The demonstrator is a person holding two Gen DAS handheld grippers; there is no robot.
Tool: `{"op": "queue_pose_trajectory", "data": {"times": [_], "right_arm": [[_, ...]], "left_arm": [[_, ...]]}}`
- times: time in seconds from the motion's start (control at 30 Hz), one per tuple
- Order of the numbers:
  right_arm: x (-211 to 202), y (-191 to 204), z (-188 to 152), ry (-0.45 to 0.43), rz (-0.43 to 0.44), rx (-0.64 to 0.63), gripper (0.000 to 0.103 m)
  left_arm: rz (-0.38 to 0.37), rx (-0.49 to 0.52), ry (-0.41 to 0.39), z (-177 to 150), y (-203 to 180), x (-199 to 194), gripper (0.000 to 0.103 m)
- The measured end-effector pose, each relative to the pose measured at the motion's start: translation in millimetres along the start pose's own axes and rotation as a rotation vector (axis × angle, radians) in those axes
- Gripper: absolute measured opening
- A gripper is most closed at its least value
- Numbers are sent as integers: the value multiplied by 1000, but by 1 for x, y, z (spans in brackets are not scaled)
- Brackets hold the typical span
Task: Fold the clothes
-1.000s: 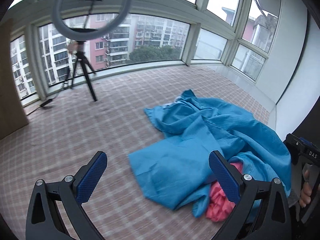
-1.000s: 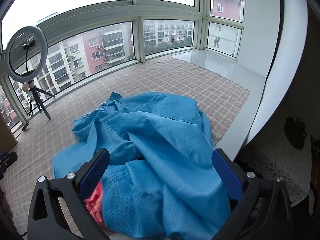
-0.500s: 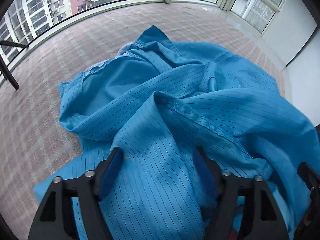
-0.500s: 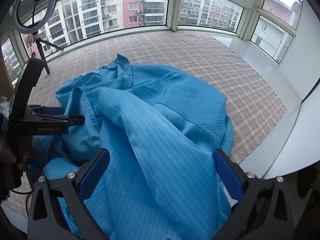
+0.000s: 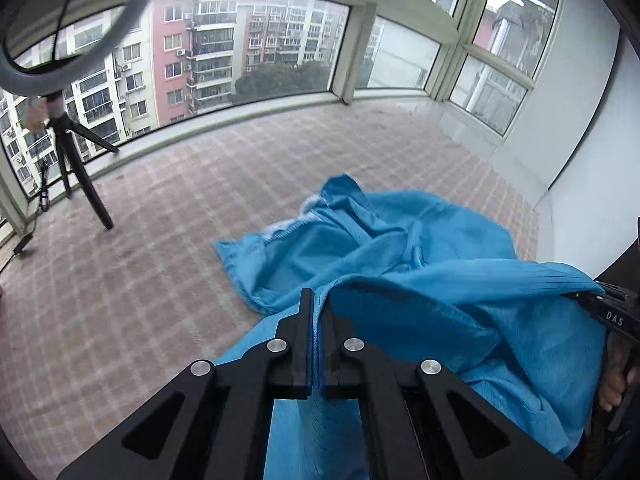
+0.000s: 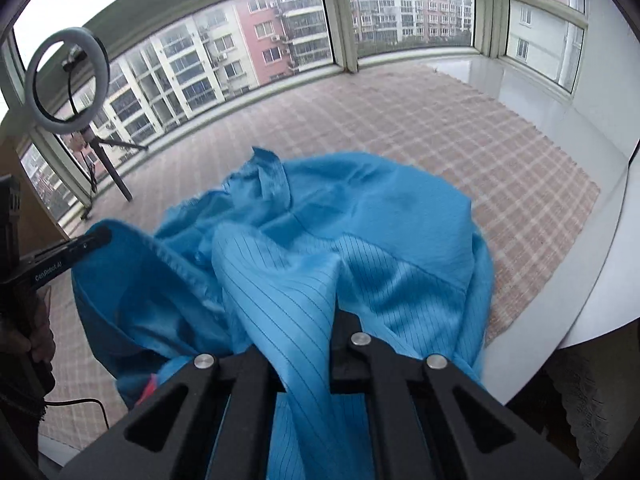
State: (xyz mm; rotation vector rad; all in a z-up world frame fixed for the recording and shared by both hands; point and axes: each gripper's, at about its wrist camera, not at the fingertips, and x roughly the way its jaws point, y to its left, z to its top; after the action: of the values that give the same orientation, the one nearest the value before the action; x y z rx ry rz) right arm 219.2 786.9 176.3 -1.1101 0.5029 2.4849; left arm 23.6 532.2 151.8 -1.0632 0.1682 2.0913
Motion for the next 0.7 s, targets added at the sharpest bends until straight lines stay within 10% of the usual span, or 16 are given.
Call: {"op": "queue_pose_trajectory", "data": {"times": [0.47, 0.7], "right_arm": [[-145, 238, 33, -252, 346, -228, 2], [-113, 417, -68, 2, 712, -340, 5]], "left_arm": [[127, -262, -462, -32, 214, -269, 0], [483, -398, -411, -169, 350, -355, 0]]}}
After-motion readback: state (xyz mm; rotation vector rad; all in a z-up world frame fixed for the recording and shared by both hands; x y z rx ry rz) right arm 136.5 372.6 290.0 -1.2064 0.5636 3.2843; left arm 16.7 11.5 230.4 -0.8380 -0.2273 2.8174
